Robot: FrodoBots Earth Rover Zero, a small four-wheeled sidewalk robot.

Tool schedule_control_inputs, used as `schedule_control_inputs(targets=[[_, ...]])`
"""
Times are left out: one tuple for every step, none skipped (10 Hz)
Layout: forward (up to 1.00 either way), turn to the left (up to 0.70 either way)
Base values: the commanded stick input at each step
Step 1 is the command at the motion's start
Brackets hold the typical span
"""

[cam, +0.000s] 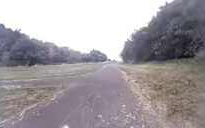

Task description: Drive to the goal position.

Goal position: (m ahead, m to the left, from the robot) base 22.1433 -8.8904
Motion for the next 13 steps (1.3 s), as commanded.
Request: schedule_control_inputs(targets=[[0.45, 0.00], [0.45, 0.00], [0.45, 0.00], [0.45, 0.00], [0.45, 0.00], [0.45, 0.00], [0.45, 0.00], [0.45, 0.00], [0.45, 0.00], [0.45, 0.00], [0.45, 0.00], [0.45, 0.00], [0.45, 0.00]])
